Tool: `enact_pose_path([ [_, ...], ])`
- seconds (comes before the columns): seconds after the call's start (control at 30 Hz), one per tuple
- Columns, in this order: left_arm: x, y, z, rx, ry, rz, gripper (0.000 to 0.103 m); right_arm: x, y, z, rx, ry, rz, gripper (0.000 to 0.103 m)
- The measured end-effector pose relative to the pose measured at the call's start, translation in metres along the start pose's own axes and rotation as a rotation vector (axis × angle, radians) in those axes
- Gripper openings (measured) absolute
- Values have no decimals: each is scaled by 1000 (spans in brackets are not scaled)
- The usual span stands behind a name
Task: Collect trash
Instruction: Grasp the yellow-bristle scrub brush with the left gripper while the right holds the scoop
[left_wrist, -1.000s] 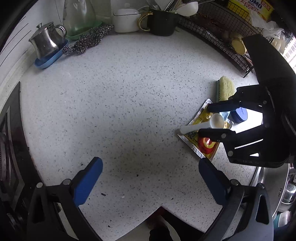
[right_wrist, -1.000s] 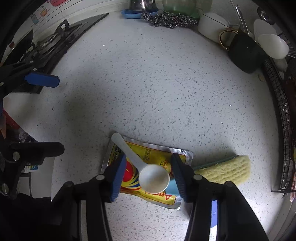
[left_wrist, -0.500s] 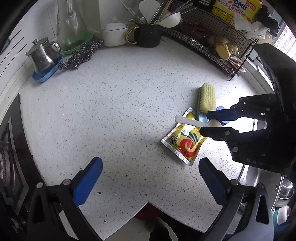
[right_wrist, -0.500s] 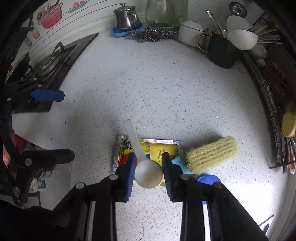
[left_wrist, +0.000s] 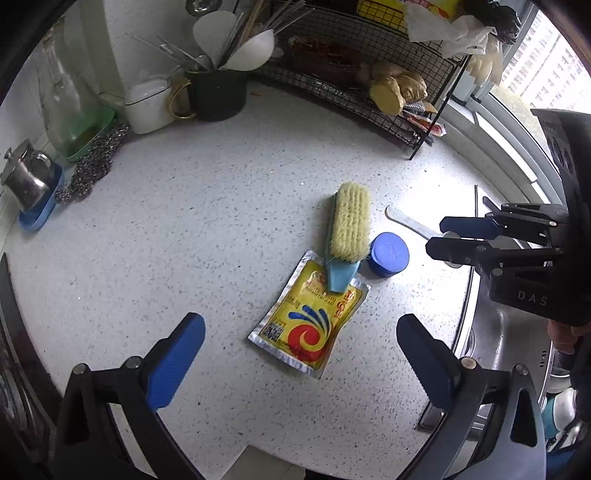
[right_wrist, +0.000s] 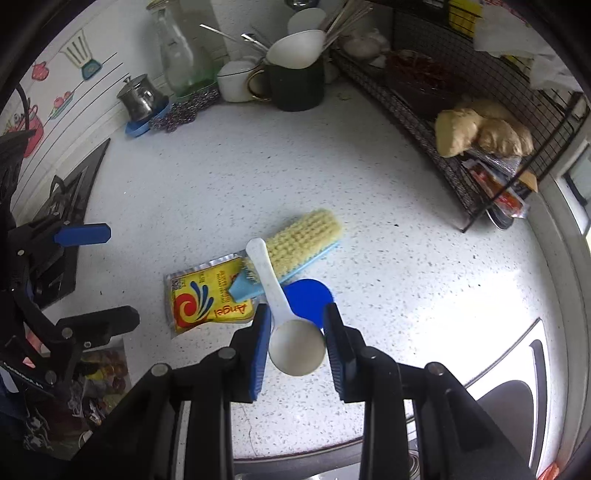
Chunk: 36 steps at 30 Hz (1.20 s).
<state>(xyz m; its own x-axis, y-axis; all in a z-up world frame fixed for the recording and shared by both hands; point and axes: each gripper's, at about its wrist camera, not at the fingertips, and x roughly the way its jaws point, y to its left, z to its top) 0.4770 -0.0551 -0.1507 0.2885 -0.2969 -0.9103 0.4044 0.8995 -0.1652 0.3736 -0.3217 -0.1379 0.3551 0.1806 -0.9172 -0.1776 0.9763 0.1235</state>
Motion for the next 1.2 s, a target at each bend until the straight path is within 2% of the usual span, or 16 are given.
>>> enact_pose_path([
  [0.27, 40, -20, 43, 84, 42, -19, 103, 2, -40, -7, 101, 0, -28, 27],
  [0.33, 53, -23, 50, 106, 61, -19, 99, 4, -44, -6, 113, -3, -33, 27],
  [0.4, 65, -24, 54, 131, 83, -17, 96, 4, -48, -7, 122, -4, -30, 27],
  [0.57, 95, -27, 54, 192, 143, 11, 95, 15, -48, -5, 120, -4, 0, 27],
  [0.67, 104, -25, 55, 185, 160, 10, 90, 21, -47, -6, 115, 1, 10, 27],
  [1.03, 127, -25, 64, 192, 179, 23, 86, 38, -44, 3, 129, 0, 47, 27],
  [1.07, 128, -25, 66, 193, 174, 23, 84, 40, -44, 4, 132, 0, 48, 27],
  [1.17, 128, -28, 74, 197, 159, 21, 69, 43, -43, 5, 137, 2, 49, 27],
  [1.2, 128, -28, 77, 196, 153, 21, 60, 43, -43, 6, 140, 3, 46, 27],
])
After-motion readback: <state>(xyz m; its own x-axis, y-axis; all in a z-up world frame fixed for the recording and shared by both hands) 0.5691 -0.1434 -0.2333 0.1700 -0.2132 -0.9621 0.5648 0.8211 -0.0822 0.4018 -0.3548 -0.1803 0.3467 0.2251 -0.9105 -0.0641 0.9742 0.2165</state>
